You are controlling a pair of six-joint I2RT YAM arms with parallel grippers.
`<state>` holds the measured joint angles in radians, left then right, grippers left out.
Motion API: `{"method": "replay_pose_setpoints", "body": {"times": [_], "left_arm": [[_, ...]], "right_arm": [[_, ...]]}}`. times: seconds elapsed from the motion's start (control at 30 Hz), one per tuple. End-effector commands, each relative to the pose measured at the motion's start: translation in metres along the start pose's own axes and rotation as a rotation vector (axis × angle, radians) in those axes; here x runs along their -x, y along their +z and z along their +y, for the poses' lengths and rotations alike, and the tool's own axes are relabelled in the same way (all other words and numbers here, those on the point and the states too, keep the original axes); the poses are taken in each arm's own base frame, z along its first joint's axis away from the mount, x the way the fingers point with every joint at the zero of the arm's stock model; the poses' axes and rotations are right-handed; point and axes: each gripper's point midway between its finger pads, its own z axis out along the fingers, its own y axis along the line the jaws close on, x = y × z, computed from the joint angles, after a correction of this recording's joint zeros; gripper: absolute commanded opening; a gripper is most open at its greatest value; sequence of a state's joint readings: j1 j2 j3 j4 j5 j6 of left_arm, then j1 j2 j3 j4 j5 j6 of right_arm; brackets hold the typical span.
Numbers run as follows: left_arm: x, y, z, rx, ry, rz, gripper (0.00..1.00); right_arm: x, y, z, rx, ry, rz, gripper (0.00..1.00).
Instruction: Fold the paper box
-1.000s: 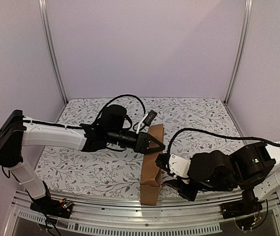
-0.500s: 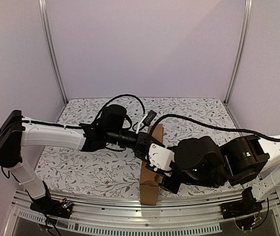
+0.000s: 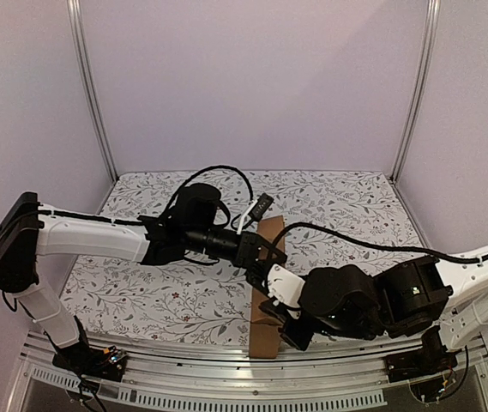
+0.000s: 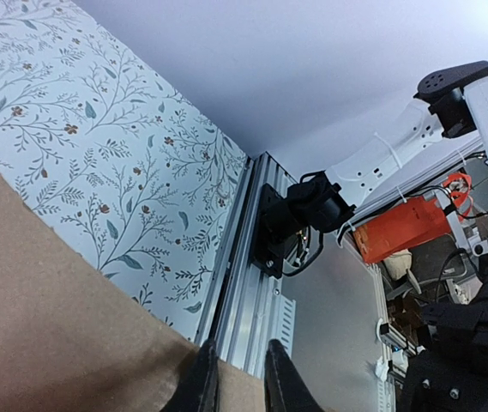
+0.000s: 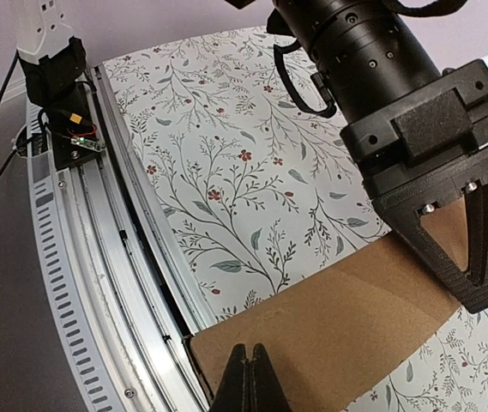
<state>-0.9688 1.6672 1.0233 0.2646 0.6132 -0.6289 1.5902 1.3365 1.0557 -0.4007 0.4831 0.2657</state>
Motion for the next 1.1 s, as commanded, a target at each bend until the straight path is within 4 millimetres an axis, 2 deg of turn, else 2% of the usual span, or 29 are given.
{"method": "replay_pose_setpoints", "body": {"times": [0.0,0.1,0.2,0.3,0.47,0.53,0.57,0.7,0.93,1.07], "left_arm": [[-0.085,0.000,0.067,0.216,-0.182,0.228,0.19],[-0.086,-0.001,0.067,0.216,-0.182,0.228,0.19],[-0.085,-0.001,0.066,0.217,-0.180,0.226,0.19],[-0.085,-0.002,0.066,0.220,-0.178,0.226,0.19],[-0.088,-0.001,0.068,0.221,-0.181,0.231,0.19],[-0.090,-0.001,0.070,0.222,-0.186,0.234,0.19],[-0.090,-0.001,0.069,0.221,-0.187,0.235,0.19],[-0.090,-0.001,0.070,0.224,-0.188,0.236,0.19],[-0.078,-0.003,0.061,0.216,-0.155,0.218,0.19],[-0.067,-0.008,0.052,0.226,-0.132,0.225,0.27]], "right_arm": [[0.012,-0.014,-0.002,0.008,-0.042,0.016,0.00],[0.038,-0.020,0.004,0.030,-0.078,-0.035,0.00],[0.043,-0.018,0.010,0.054,-0.082,-0.050,0.00],[0.013,-0.002,0.014,0.061,-0.058,-0.008,0.00],[-0.084,0.028,0.008,0.014,0.073,0.152,0.00],[-0.105,0.030,0.009,-0.003,0.110,0.182,0.00],[-0.106,0.028,0.011,-0.007,0.124,0.180,0.00],[-0.082,0.019,0.007,-0.024,0.119,0.111,0.00],[-0.010,-0.008,-0.010,-0.095,0.021,-0.058,0.00],[0.015,-0.020,-0.023,-0.122,-0.033,-0.099,0.00]]}}
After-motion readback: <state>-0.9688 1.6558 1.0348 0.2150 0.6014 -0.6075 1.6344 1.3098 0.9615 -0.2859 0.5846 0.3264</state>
